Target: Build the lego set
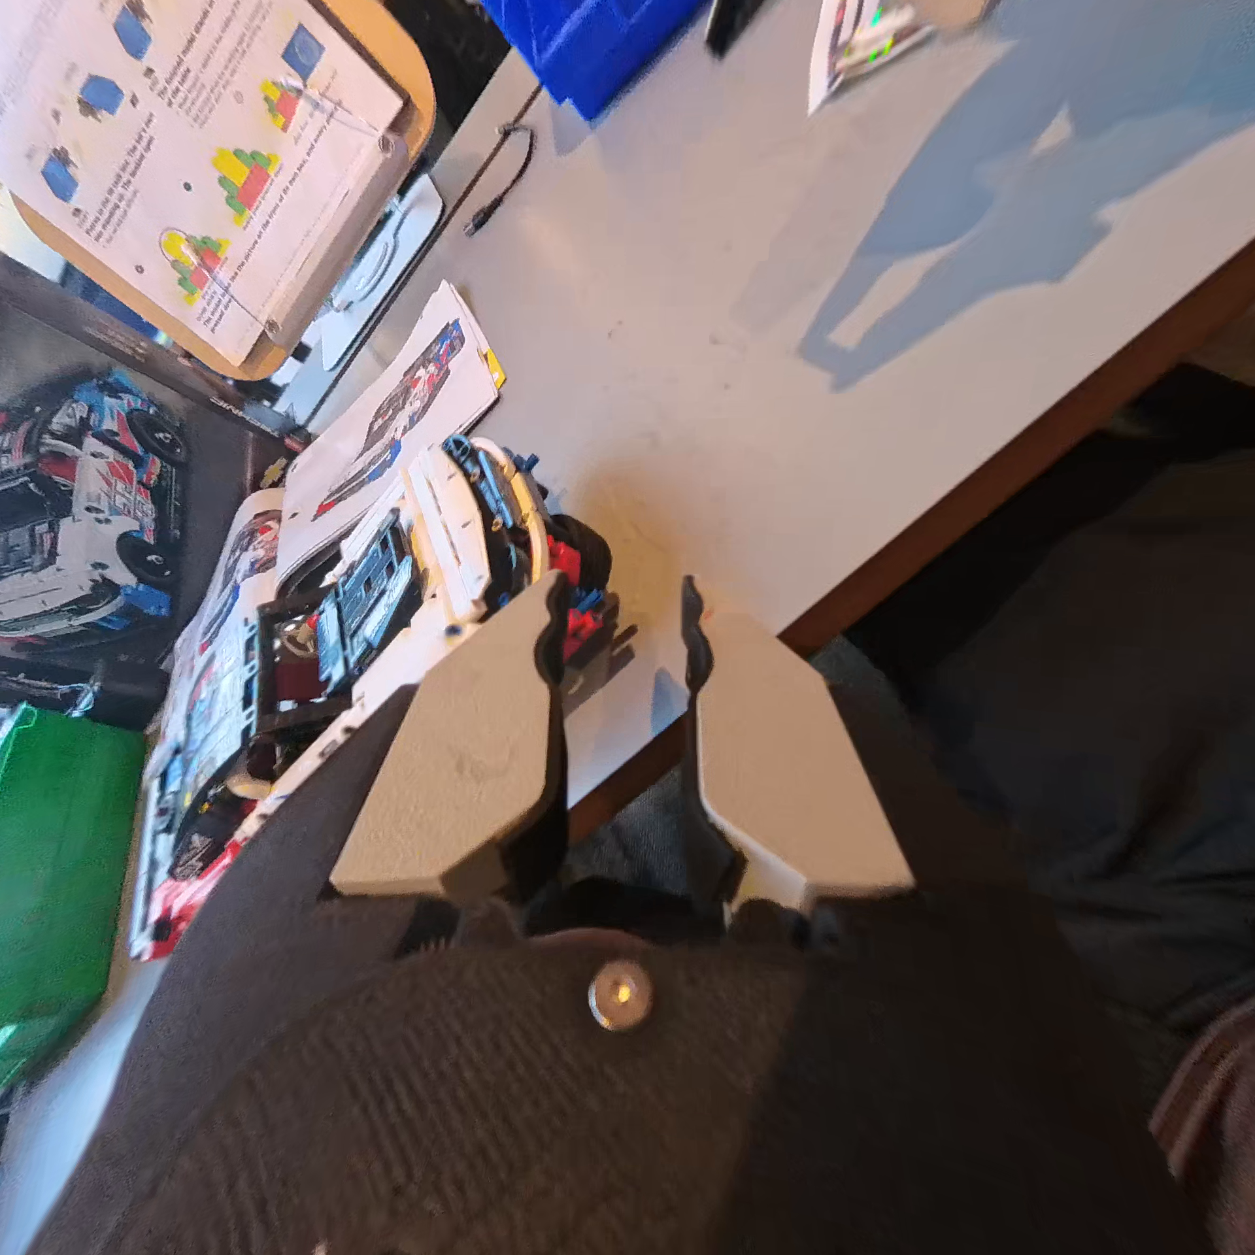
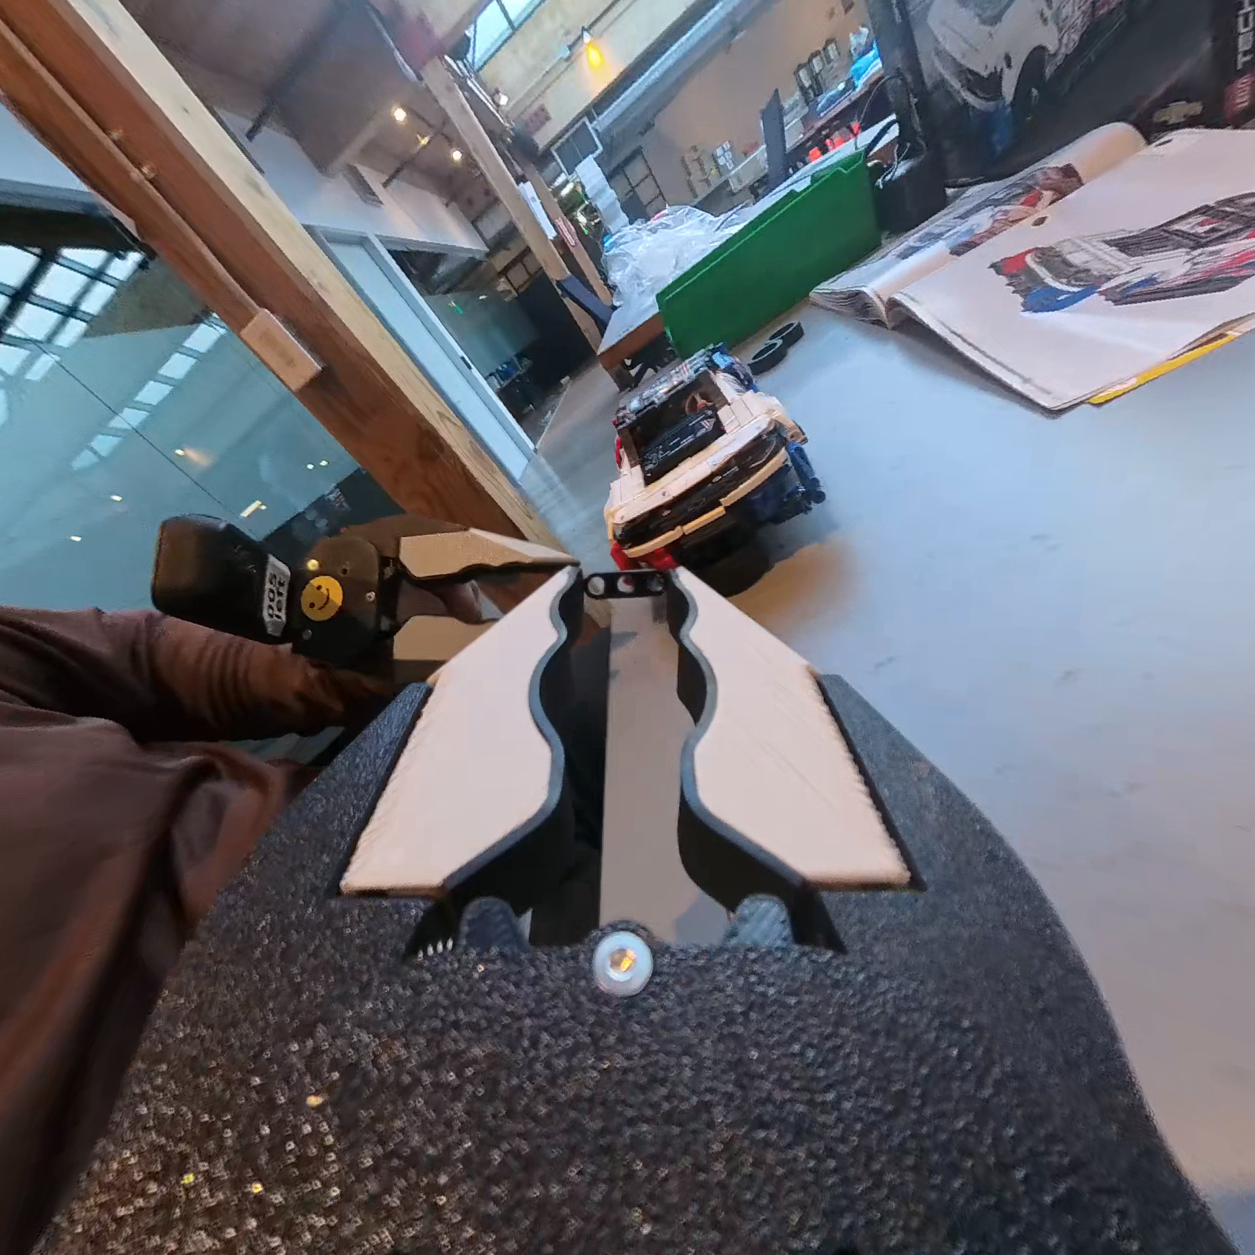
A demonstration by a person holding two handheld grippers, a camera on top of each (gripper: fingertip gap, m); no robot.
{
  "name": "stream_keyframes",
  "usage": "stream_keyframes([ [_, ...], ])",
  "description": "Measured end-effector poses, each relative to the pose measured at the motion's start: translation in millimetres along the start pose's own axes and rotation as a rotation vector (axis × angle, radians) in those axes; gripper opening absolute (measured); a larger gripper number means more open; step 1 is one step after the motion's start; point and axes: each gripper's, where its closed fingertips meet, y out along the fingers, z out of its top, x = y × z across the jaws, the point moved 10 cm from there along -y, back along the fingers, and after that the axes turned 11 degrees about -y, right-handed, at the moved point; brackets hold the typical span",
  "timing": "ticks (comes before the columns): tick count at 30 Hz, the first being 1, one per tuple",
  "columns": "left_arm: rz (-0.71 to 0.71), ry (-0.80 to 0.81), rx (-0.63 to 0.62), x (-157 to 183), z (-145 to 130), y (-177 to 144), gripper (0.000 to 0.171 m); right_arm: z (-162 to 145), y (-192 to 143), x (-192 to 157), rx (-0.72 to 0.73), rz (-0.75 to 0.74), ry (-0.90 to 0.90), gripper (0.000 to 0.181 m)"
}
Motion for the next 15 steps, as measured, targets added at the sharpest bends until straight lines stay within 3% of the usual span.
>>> stream_keyframes([
  [3, 0.034, 0.096, -0.034, -11, -1, 4, 0.03, -1, -7, 5, -0.012, -0.067, -0.059, 0.022],
  [6, 0.055, 0.184, -0.021, -18, 18, 8, 0.03, 1, -10, 12, -0.017, -0.097, -0.078, 0.023],
  [9, -0.003, 0.163, -0.03, -19, 24, 9, 0.029, 6, -12, 15, -0.025, -0.125, -0.094, 0.023],
  [15, -0.092, 0.159, -0.072, -12, 9, 11, 0.028, -2, -20, 18, 0.019, -0.174, -0.017, 0.023],
])
